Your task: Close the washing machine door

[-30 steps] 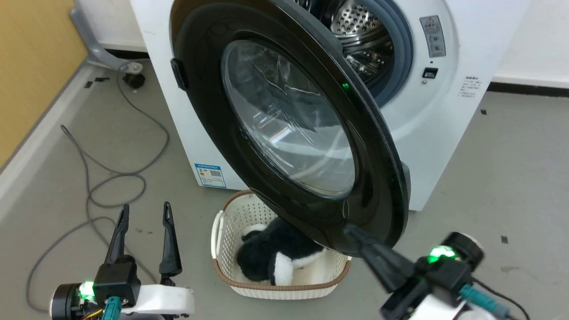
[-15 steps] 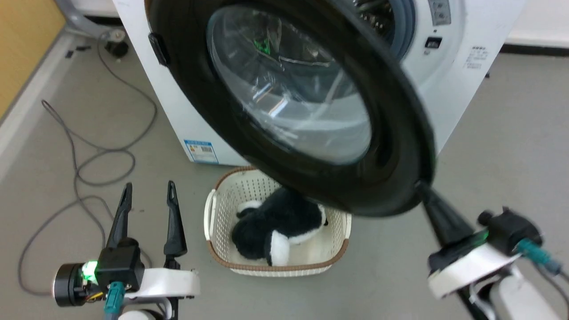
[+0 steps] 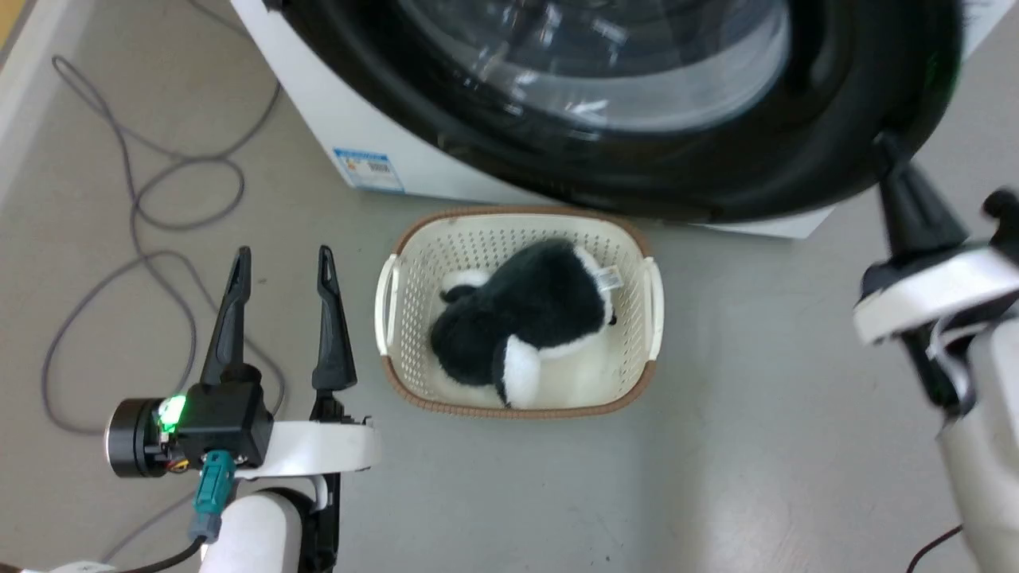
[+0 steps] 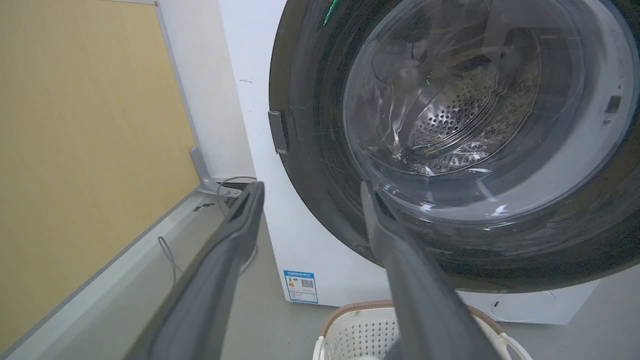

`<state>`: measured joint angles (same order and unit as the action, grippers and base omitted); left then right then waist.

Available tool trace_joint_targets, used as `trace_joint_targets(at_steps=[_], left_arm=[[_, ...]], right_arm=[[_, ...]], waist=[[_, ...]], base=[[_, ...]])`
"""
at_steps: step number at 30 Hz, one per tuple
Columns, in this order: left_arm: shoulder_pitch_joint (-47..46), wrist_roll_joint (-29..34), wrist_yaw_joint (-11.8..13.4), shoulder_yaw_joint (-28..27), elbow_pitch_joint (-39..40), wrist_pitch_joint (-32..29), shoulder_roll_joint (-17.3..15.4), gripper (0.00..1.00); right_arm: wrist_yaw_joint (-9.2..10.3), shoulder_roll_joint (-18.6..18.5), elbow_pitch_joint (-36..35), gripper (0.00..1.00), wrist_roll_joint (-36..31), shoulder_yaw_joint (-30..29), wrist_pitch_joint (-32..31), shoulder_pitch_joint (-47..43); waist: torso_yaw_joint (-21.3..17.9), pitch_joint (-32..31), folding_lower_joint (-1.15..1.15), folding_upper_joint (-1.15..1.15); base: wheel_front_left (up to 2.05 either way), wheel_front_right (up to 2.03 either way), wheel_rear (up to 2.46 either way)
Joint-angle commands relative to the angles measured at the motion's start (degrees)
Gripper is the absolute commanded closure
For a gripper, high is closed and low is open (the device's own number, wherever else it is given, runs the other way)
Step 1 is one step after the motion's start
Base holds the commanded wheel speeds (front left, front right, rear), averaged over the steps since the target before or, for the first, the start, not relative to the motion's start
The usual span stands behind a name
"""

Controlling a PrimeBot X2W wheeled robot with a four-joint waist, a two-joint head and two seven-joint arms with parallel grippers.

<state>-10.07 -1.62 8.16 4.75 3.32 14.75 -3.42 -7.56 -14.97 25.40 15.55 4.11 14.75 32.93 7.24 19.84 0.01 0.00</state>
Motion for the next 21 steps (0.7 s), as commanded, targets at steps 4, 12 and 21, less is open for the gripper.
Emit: trace_joint_targets(at_steps=[4, 12, 21], left_arm=[[-2.16, -0.15, 0.57, 0.37, 0.26, 0.25, 0.23, 0.00], [-3.17, -0.28, 0.98, 0.61, 0.44, 0.25, 0.38, 0.00], [-3.50, -0.34, 1.35, 0.53, 0.42, 0.25, 0.46, 0.00]], right_arm=[[0.08, -1.91, 5.36, 1.00, -2.71, -2.07, 0.25, 7.11], [0.08, -2.34, 13.76, 1.00, -6.07, -4.59, 0.25, 15.56], [0.08, -1.63, 18.07, 1.00, -9.18, -7.18, 0.25, 18.57]], waist=[[1.66, 2.75, -0.01, 0.00], [2.19, 4.13, -0.01, 0.00], [1.97, 4.43, -0.01, 0.00]], base=[[0.00, 0.00, 0.00], [0.00, 0.00, 0.00], [0.00, 0.00, 0.00]])
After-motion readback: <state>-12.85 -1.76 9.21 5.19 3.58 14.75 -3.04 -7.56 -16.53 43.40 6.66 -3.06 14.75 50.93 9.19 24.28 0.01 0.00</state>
